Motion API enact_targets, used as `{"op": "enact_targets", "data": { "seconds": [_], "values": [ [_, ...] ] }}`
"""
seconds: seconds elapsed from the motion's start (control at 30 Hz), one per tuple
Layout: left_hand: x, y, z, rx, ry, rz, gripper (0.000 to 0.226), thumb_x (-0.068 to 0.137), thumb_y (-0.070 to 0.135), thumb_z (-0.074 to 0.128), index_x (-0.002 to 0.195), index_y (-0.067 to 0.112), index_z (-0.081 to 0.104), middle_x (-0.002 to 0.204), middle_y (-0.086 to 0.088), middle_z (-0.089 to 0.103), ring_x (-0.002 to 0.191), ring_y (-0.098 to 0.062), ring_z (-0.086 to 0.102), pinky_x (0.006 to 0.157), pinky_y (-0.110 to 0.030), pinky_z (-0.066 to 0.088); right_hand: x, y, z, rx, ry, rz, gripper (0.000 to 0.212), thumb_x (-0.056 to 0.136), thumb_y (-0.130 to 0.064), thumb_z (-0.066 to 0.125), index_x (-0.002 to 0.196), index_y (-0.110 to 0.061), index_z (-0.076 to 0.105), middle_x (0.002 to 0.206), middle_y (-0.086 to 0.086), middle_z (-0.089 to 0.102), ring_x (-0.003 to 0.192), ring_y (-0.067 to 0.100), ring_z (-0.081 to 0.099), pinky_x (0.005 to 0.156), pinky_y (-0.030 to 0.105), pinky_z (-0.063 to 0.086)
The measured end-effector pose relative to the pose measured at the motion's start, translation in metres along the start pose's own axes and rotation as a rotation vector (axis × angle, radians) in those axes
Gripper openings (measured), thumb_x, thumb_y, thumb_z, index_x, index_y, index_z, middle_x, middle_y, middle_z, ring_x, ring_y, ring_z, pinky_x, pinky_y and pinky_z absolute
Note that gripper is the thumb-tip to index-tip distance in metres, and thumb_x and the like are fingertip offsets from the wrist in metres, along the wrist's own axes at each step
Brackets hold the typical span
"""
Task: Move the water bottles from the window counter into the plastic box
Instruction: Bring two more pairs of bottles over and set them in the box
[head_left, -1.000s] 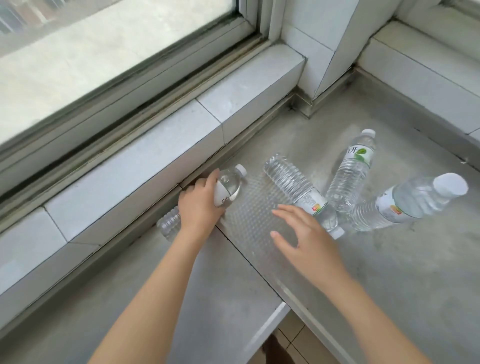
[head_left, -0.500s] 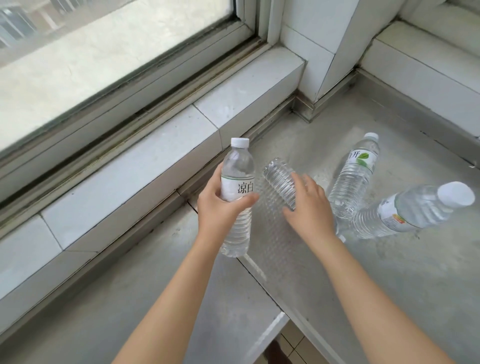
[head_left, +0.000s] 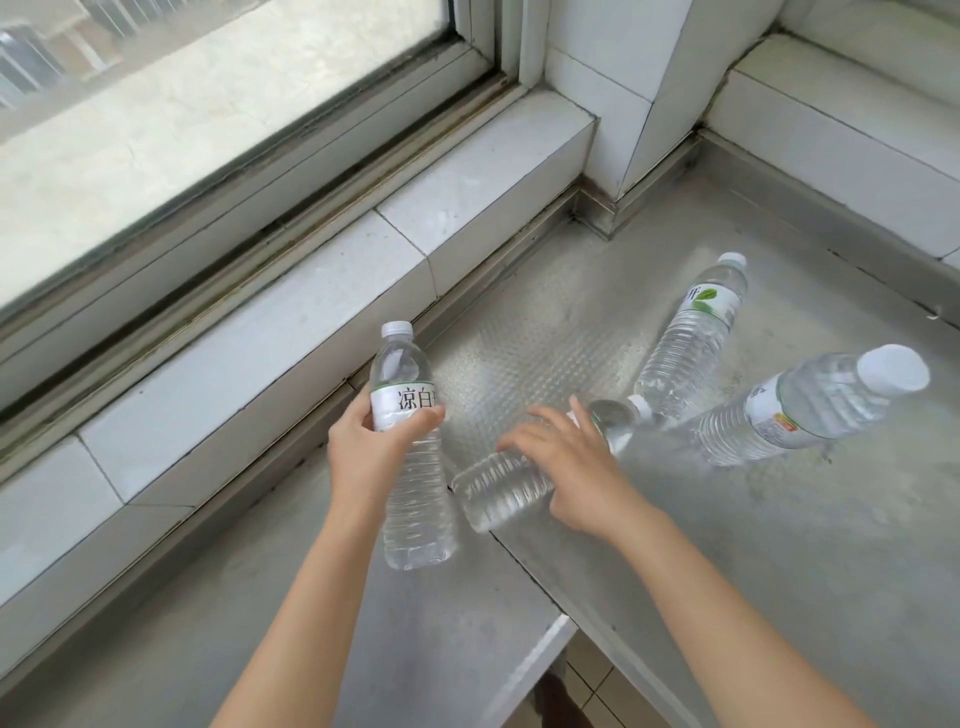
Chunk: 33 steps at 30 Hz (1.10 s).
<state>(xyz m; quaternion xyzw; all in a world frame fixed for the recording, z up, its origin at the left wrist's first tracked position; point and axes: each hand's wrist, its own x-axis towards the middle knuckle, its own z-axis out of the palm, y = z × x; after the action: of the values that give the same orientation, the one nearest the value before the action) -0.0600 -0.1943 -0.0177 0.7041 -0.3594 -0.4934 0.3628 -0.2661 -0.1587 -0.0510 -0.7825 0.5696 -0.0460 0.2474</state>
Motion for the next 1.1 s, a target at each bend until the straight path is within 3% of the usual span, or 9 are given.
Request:
{"op": "enact_targets", "data": {
  "seconds": [0.17, 0.3, 0.37, 0.47, 0.57, 0.67, 0.8, 0.93, 1.1],
  "values": [
    [-0.009, -0.011, 0.006, 0.051, -0.087, 0.000, 0.043, 0.063, 0.020, 0.088, 0.100, 0.032, 0.072, 0.081, 0.002, 0.076, 0.070, -0.016, 0.072, 0.068, -0.040, 0.059, -0.006, 0.000, 0.005, 0.279, -0.048, -0.120, 0.073, 0.060, 0.023, 0.039, 0.105, -0.025, 0.070, 0.124, -0.016, 0.062, 0.141, -0.001, 0.013, 0.120, 0.037, -0.006],
    [-0.018, -0.018, 0.007, 0.052, -0.121, 0.015, 0.044, 0.064, 0.019, 0.088, 0.101, 0.037, 0.071, 0.082, 0.003, 0.076, 0.071, -0.015, 0.071, 0.073, -0.044, 0.059, -0.020, -0.008, 0.017, 0.450, 0.524, 0.291, 0.051, 0.073, 0.010, 0.055, 0.115, -0.017, 0.063, 0.134, -0.001, 0.049, 0.133, 0.008, 0.033, 0.111, 0.021, 0.023],
    [-0.022, -0.020, 0.006, 0.046, -0.132, 0.025, 0.045, 0.063, 0.019, 0.088, 0.100, 0.037, 0.070, 0.083, 0.003, 0.076, 0.072, -0.015, 0.071, 0.073, -0.043, 0.059, -0.029, -0.016, 0.019, 0.601, 0.656, 0.574, 0.059, 0.073, -0.009, 0.074, 0.125, -0.017, 0.049, 0.126, -0.003, 0.045, 0.117, 0.004, 0.043, 0.100, 0.018, 0.033],
    [-0.027, -0.020, 0.003, 0.038, -0.130, 0.027, 0.045, 0.063, 0.018, 0.088, 0.099, 0.039, 0.070, 0.082, 0.002, 0.076, 0.071, -0.013, 0.070, 0.069, -0.038, 0.058, -0.031, -0.025, 0.028, 0.981, 0.479, 0.756, 0.079, 0.064, -0.031, 0.086, 0.122, -0.032, 0.032, 0.111, -0.012, 0.053, 0.093, -0.008, 0.056, 0.081, 0.016, 0.045],
    [-0.032, -0.020, -0.003, 0.024, -0.137, 0.047, 0.047, 0.064, 0.018, 0.088, 0.101, 0.040, 0.069, 0.084, 0.000, 0.076, 0.070, -0.014, 0.069, 0.066, -0.035, 0.057, -0.022, -0.038, 0.036, 0.937, 0.431, 0.804, 0.108, 0.054, -0.047, 0.086, 0.139, -0.032, 0.021, 0.133, -0.004, 0.049, 0.116, 0.013, 0.055, 0.096, 0.037, 0.048],
    [-0.037, -0.021, -0.010, 0.019, -0.125, 0.076, 0.045, 0.063, 0.016, 0.088, 0.097, 0.041, 0.069, 0.083, 0.000, 0.075, 0.072, -0.018, 0.070, 0.072, -0.042, 0.059, -0.008, -0.047, 0.036, 0.917, 0.417, 0.858, 0.120, 0.062, -0.036, 0.086, 0.149, -0.030, 0.003, 0.144, 0.003, 0.034, 0.124, 0.023, 0.048, 0.097, 0.035, 0.042],
    [-0.039, -0.025, -0.023, -0.016, -0.113, 0.067, 0.051, 0.062, 0.018, 0.089, 0.102, 0.043, 0.069, 0.084, 0.002, 0.076, 0.077, -0.022, 0.072, 0.075, -0.042, 0.058, -0.006, -0.052, 0.034, 1.100, 0.470, 0.836, 0.114, 0.062, -0.012, 0.082, 0.146, -0.037, 0.010, 0.131, 0.001, 0.050, 0.100, 0.015, 0.062, 0.082, 0.038, 0.055],
    [-0.045, -0.026, -0.042, -0.089, -0.119, 0.066, 0.052, 0.063, 0.016, 0.090, 0.106, 0.035, 0.070, 0.087, 0.002, 0.077, 0.078, -0.016, 0.071, 0.074, -0.034, 0.057, -0.022, -0.066, 0.023, 1.180, 0.443, 0.718, 0.107, 0.068, 0.005, 0.078, 0.149, -0.029, 0.016, 0.119, -0.007, 0.050, 0.086, 0.000, 0.060, 0.063, 0.020, 0.050],
    [-0.066, -0.017, -0.069, -0.160, -0.105, 0.121, 0.050, 0.065, 0.010, 0.088, 0.106, 0.032, 0.070, 0.087, 0.004, 0.077, 0.075, -0.008, 0.070, 0.069, -0.025, 0.056, -0.036, -0.091, 0.009, 1.183, 0.412, 0.484, 0.096, 0.062, 0.002, 0.084, 0.139, -0.031, 0.037, 0.128, -0.008, 0.051, 0.091, 0.004, 0.064, 0.074, 0.025, 0.055]
  ]
}}
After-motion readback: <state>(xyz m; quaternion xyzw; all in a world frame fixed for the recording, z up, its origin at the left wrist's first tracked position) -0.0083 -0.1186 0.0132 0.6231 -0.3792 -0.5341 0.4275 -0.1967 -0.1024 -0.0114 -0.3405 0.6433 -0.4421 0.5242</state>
